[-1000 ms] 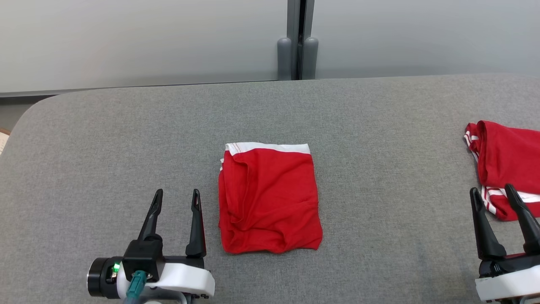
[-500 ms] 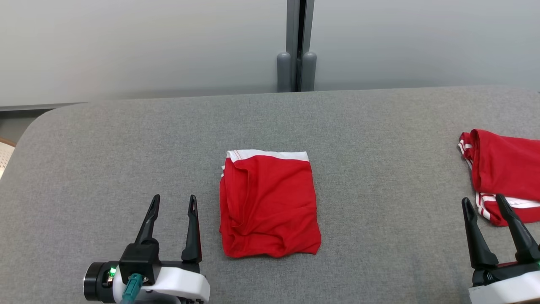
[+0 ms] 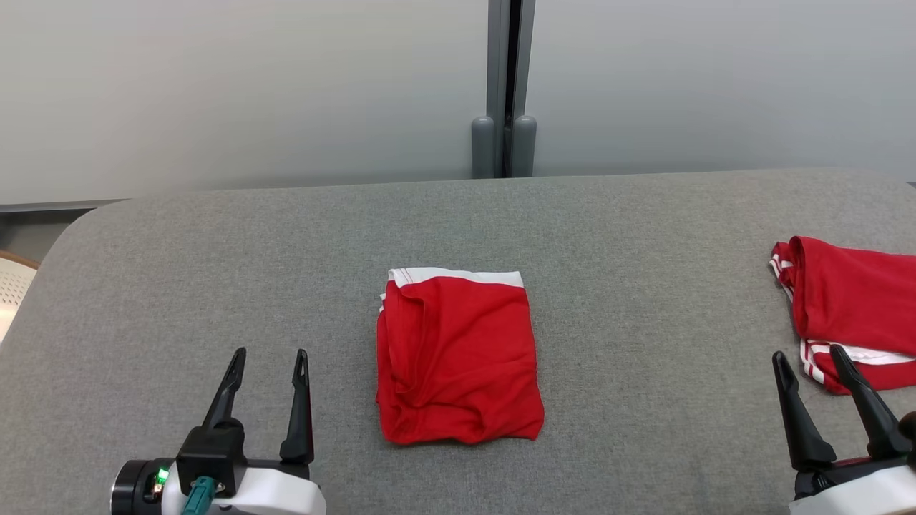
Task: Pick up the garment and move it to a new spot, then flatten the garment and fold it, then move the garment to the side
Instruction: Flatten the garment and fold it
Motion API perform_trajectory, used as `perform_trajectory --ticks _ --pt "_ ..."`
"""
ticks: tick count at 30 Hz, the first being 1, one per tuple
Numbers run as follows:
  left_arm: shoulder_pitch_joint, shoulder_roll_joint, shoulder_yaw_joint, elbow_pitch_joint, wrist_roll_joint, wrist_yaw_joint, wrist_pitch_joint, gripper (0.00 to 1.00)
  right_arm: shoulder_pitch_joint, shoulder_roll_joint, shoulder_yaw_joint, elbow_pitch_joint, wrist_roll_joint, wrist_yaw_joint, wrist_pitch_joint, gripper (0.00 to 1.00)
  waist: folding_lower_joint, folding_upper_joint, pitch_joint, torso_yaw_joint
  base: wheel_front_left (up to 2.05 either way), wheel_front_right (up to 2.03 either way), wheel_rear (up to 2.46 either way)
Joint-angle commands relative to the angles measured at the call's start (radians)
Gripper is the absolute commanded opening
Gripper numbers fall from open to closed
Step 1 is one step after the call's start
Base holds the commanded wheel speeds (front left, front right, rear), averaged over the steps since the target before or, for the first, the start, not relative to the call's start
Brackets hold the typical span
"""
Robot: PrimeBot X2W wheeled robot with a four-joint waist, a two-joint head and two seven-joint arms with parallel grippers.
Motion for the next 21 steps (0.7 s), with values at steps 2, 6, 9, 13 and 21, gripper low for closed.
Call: perform_trajectory --ticks 2,6,9,13,21 --pt "0.007 0.013 0.005 -0.006 -0.004 0.007 0.004 1.00 0.011 0.006 -0.010 -0.012 -0.011 0.002 0.015 1.00 0.0000 -0.0001 -0.002 0.000 0.00 0.00 0.00" --pt "0.016 0.017 0.004 -0.013 -0.007 0.011 0.010 1.00 0.021 0.018 -0.024 -0.031 -0.019 0.002 0.030 1.00 0.0000 -0.0001 -0.005 -0.001 0.00 0.00 0.00" --pt "0.020 0.019 0.003 -0.019 -0.009 0.012 0.016 1.00 0.025 0.024 -0.031 -0.040 -0.020 0.002 0.039 1.00 0.0000 -0.0001 -0.006 -0.002 0.00 0.00 0.00" --pt "0.023 0.021 0.000 -0.023 -0.015 0.013 0.018 1.00 0.030 0.030 -0.036 -0.049 -0.021 0.002 0.046 1.00 0.0000 -0.0001 -0.007 -0.003 0.00 0.00 0.00" --pt "0.023 0.023 -0.004 -0.021 -0.023 0.016 0.019 1.00 0.035 0.037 -0.039 -0.055 -0.010 0.002 0.053 1.00 0.0000 -0.0001 -0.008 -0.005 0.00 0.00 0.00"
